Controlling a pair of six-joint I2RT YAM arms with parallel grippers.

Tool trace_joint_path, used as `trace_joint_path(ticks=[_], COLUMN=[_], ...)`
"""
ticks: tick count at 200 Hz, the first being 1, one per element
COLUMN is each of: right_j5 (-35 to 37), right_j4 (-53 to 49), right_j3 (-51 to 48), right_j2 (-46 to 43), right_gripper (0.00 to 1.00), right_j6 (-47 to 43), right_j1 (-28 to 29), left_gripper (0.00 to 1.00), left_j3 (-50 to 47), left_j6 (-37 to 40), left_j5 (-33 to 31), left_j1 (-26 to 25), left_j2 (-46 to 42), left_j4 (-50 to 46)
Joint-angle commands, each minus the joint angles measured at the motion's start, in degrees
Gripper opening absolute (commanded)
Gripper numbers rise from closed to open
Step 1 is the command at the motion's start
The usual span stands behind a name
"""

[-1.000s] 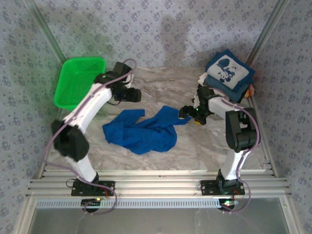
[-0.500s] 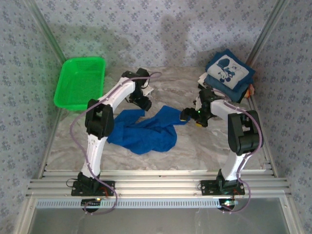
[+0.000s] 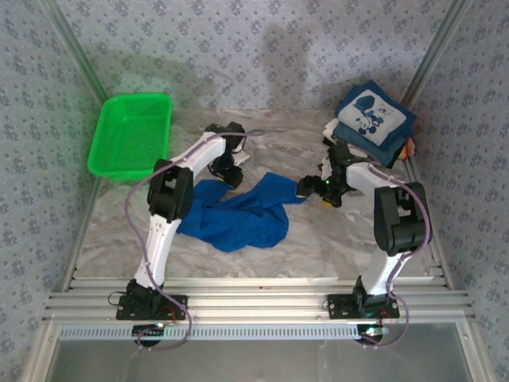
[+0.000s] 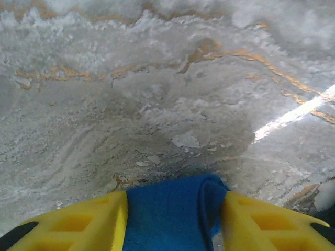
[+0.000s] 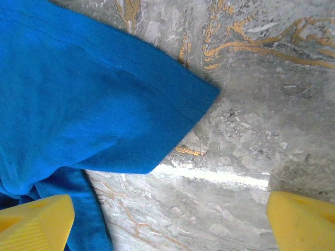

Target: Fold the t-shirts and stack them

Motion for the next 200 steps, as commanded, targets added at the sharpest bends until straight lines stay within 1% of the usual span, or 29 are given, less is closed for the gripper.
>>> trace_joint_path(ticks=[1, 23, 34, 54, 83, 104, 125, 146, 161, 181, 184, 200], right_j5=[-0.24, -0.15, -0.08, -0.15, -0.46, -0.74, -1.09, -1.56, -1.98, -2.44, -2.52, -2.72], right_j4=[-1.92, -1.61, -1.26, -0.7, -0.03, 0.23, 0.49, 0.61, 0.55, 0.69, 0.58, 0.77], right_j3=[-0.67, -0.61, -0.53, -0.23, 0.68, 1.48, 2.47, 3.51, 4.23, 4.33, 6.03, 7.31], right_j2=[-1.89, -1.74, -1.65, -1.09, 0.2, 1.1, 1.98, 2.89, 3.73, 5.17, 5.32, 6.52], right_gripper=[0.97, 0.97, 0.97, 0.97, 0.97, 0.97, 0.96, 0.96, 0.96, 0.96, 0.96, 0.96], right_j6=[-0.61, -0.3, -0.11, 0.05, 0.11, 0.22, 0.2, 0.06, -0.07, 0.05, 0.01, 0.09], right_j1=[-0.41, -0.45, -0.55, -0.64, -0.66, -0.67, -0.54, -0.48, -0.41, 0.1, 0.23, 0.88], left_gripper=[0.29, 0.08, 0.03, 0.01, 0.0, 0.0, 0.0, 0.0, 0.0, 0.01, 0.02, 0.02], left_j3=[-0.59, -3.17, -5.19, -9.55, -15.21, -22.58, -33.89, -48.31, -58.99, -72.2, -74.18, -84.01], left_j6=[-0.5, -3.48, -6.19, -11.28, -21.53, -32.16, -44.67, -56.75, -64.18, -71.82, -72.91, -78.46], left_j5=[-0.17, 2.39, 5.0, 8.65, 15.21, 22.14, 25.32, 24.49, 23.12, 19.54, 18.99, 17.77], left_j1=[1.08, 2.92, 4.18, 6.1, 9.19, 10.31, 10.99, 12.51, 14.51, 17.48, 17.94, 20.78], left_j2=[-0.1, -3.77, -6.94, -13.73, -23.62, -31.39, -39.92, -50.14, -58.36, -70.0, -71.66, -79.51], left_j4=[-0.92, 0.27, 1.63, 4.62, 9.24, 16.7, 26.3, 36.17, 41.09, 42.66, 42.67, 43.34])
